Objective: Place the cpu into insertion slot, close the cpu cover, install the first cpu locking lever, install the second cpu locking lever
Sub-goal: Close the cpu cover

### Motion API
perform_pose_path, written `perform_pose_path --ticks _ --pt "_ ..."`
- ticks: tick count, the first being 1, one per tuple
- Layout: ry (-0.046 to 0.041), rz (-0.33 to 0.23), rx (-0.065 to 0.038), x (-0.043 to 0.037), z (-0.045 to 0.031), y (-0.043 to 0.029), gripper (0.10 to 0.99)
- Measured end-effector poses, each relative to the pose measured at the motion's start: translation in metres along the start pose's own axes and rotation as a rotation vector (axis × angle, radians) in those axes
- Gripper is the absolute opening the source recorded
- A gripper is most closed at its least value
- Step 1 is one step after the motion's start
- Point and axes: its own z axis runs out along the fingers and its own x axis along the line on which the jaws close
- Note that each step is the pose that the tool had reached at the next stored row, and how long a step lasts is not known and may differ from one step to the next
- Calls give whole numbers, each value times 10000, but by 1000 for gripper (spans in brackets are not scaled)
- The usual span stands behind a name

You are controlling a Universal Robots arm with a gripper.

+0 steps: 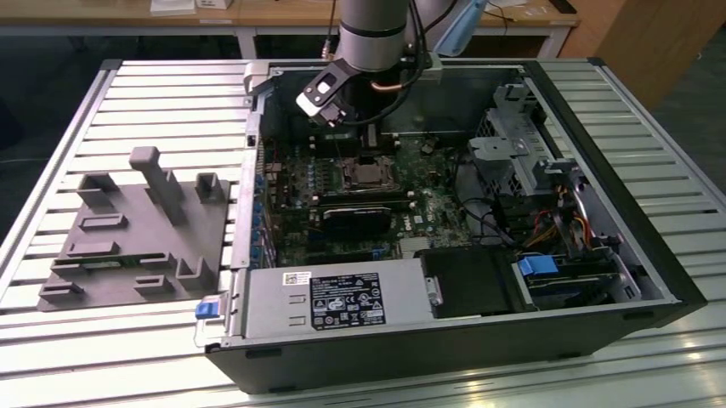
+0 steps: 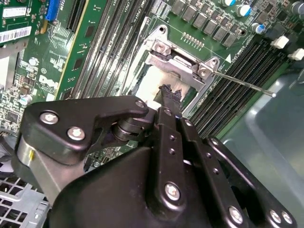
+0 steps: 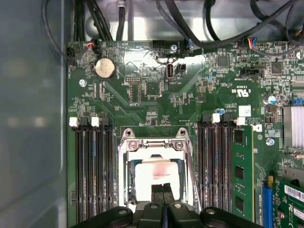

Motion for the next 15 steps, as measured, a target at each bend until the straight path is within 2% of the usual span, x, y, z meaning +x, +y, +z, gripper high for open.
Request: perform_pose_path --ticks 3,15 --pt "6 -202 -3 0 0 0 102" --pt "62 -2375 -33 0 1 0 102"
